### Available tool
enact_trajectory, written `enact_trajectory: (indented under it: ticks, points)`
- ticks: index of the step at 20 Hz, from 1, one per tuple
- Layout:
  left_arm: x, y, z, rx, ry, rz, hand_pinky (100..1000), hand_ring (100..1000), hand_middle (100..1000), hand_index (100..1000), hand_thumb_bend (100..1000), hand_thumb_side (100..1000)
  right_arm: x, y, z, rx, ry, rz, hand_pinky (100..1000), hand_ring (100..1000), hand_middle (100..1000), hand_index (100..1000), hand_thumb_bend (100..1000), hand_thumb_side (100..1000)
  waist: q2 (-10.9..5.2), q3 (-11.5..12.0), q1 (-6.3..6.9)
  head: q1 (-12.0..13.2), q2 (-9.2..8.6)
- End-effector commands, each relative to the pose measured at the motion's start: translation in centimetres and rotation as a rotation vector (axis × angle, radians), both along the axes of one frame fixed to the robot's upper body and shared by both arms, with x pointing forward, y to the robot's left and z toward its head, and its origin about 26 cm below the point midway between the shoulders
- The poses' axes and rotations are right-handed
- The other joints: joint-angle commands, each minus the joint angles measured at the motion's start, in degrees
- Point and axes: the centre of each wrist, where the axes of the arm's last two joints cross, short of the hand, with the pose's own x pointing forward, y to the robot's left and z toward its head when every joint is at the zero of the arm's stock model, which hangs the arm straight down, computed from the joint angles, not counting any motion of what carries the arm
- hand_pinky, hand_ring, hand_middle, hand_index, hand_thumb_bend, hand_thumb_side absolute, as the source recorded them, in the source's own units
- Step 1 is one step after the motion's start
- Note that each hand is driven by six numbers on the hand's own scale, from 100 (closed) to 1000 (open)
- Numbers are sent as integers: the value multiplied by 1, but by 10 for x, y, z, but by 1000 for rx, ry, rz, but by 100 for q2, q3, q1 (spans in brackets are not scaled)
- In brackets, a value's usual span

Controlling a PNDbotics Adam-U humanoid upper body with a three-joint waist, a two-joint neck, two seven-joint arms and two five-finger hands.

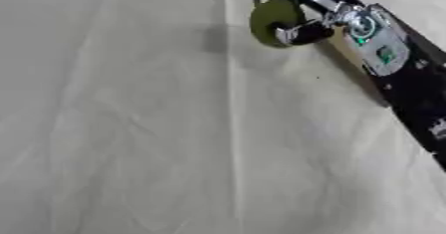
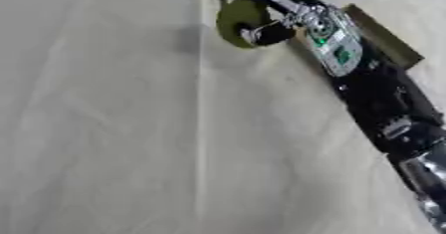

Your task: Pick up objects on the table and place them in the box.

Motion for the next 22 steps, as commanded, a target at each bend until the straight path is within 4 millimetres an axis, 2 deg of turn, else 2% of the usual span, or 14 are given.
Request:
enact_trajectory:
  ticks: [1,5,13,16,22]
  points:
    - [-4,1,11,40,-21,9,529,631,650,735,100,361,-16,-30,34,10,-90,-32,531,491,483,660,100,100,-150,-18,22,42,-2]
    - [-5,2,11,45,-19,16,529,632,650,735,100,361,-30,-68,36,0,-103,-92,530,493,482,657,100,100,-167,-59,13,78,9]
    - [-5,3,11,48,-16,22,528,633,651,735,100,361,-50,-144,2,21,-34,-306,532,498,481,655,100,100,-175,-118,22,124,-1]
    - [-6,3,11,47,-16,23,528,633,652,735,100,361,-51,-161,-17,33,18,-356,537,501,482,658,100,100,-170,-117,35,131,-18]
    - [-5,2,10,45,-16,19,528,634,653,735,100,363,-47,-171,-53,28,120,-405,525,491,486,660,100,100,-156,-96,48,115,-38]
